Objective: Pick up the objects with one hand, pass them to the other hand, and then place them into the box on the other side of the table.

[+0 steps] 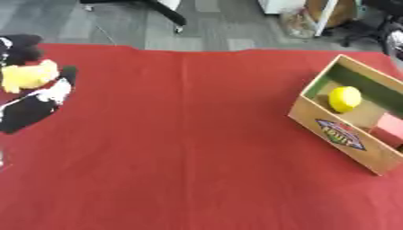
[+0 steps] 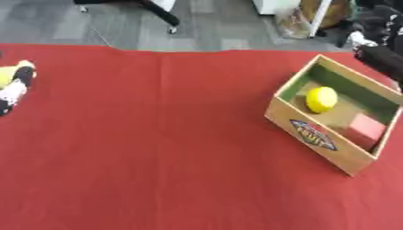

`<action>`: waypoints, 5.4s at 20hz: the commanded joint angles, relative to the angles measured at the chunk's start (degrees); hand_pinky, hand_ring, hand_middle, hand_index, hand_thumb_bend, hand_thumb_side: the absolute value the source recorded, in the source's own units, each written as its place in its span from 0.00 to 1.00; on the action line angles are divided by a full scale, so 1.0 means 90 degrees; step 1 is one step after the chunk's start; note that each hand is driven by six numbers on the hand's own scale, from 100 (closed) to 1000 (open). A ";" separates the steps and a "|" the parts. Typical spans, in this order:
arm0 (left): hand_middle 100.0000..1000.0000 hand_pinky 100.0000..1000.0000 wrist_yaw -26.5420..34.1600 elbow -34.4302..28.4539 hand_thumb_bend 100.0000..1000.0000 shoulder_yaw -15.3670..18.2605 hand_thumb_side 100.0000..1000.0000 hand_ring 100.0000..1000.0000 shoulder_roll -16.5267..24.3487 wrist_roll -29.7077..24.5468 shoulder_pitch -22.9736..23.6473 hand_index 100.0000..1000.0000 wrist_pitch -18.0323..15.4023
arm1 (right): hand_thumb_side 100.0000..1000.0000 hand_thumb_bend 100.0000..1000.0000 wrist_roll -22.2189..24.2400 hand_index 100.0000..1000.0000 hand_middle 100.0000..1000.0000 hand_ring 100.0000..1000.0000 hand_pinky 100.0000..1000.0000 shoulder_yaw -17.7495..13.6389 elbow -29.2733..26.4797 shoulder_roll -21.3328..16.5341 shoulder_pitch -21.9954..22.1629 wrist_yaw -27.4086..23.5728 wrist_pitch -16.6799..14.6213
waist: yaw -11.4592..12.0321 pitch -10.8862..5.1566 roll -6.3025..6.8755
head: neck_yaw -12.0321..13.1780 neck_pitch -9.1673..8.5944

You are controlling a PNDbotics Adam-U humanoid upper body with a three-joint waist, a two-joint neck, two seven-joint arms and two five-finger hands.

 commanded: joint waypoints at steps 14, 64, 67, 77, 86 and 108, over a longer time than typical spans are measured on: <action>0.61 0.75 0.0128 0.1441 0.44 0.0113 0.23 0.68 0.1918 -0.1288 -0.0890 0.75 0.0435 | 0.42 0.00 0.0132 0.97 0.88 0.81 0.92 0.0108 -0.0475 -0.0180 -0.0120 -0.0127 -0.0115 | -0.0006 -0.0006 0.0099 | 0.0410 -0.0136; 0.72 0.77 -0.3759 0.5812 0.59 0.0269 0.00 0.77 0.2115 -0.3906 -0.3654 0.74 0.0100 | 0.51 0.00 0.0193 0.96 0.87 0.80 0.92 0.0145 -0.0816 -0.0055 -0.0014 0.0137 -0.0146 | -0.0683 0.0953 -0.0011 | 0.1546 -0.1040; 0.72 0.77 -0.3780 0.5882 0.58 0.0292 0.00 0.77 0.2106 -0.3862 -0.3635 0.74 0.0144 | 0.51 0.00 0.0198 0.96 0.87 0.80 0.92 0.0155 -0.0812 -0.0039 -0.0024 0.0151 -0.0144 | -0.0715 0.0994 -0.0015 | 0.1527 -0.1061; 0.73 0.77 -0.4095 0.6129 0.54 0.0331 0.00 0.78 0.2090 -0.3848 -0.3630 0.74 0.0293 | 0.52 0.00 0.0226 0.95 0.88 0.81 0.92 0.0157 -0.0785 -0.0001 -0.0071 0.0170 -0.0183 | -0.0814 0.1167 -0.0020 | 0.1612 -0.1175; 0.74 0.77 -0.4183 0.6196 0.39 0.0373 0.01 0.78 0.2080 -0.3989 -0.3588 0.74 0.0379 | 0.53 0.00 0.0288 0.95 0.88 0.81 0.92 0.0138 -0.0695 0.0026 -0.0080 0.0197 -0.0257 | -0.0859 0.1276 -0.0032 | 0.1663 -0.1240; 0.52 0.66 -0.4152 0.5834 0.14 0.0174 0.02 0.61 0.2057 -0.3824 -0.3638 0.45 0.0303 | 0.53 0.00 0.0326 0.95 0.88 0.81 0.92 0.0130 -0.0552 -0.0013 0.0007 0.0171 -0.0271 | -0.0752 0.0954 0.0069 | 0.1499 -0.0899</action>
